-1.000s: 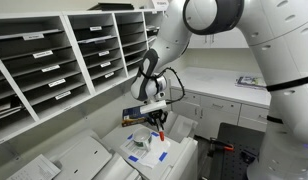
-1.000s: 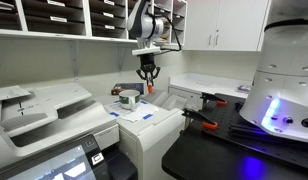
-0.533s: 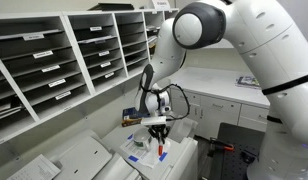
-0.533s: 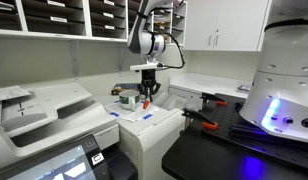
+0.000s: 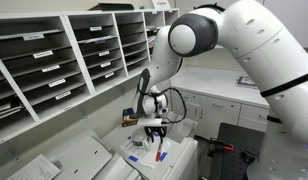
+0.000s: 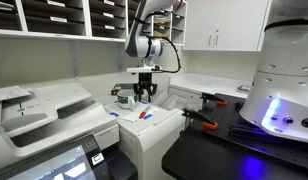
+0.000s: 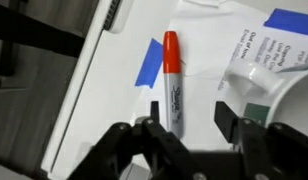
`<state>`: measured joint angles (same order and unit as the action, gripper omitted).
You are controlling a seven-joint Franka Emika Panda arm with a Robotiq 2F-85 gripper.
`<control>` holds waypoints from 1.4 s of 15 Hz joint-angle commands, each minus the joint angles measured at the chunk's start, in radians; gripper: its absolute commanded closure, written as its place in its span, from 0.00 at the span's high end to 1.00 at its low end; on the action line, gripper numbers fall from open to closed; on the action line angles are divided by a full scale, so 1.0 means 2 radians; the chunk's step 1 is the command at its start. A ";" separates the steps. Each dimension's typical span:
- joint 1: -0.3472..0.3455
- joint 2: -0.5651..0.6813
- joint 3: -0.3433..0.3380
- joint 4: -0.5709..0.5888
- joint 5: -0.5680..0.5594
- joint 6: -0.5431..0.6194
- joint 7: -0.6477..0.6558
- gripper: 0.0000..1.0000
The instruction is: Remove the marker out of the cup
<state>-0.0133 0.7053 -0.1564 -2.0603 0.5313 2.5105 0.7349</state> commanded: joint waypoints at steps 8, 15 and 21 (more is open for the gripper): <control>0.040 -0.108 -0.033 -0.052 -0.159 0.009 -0.025 1.00; 0.049 -0.139 -0.039 -0.073 -0.226 -0.002 -0.011 1.00; 0.052 -0.143 -0.038 -0.080 -0.238 0.007 -0.006 1.00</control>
<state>0.0771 0.4462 -0.2205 -2.1942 0.0806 2.5110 0.7036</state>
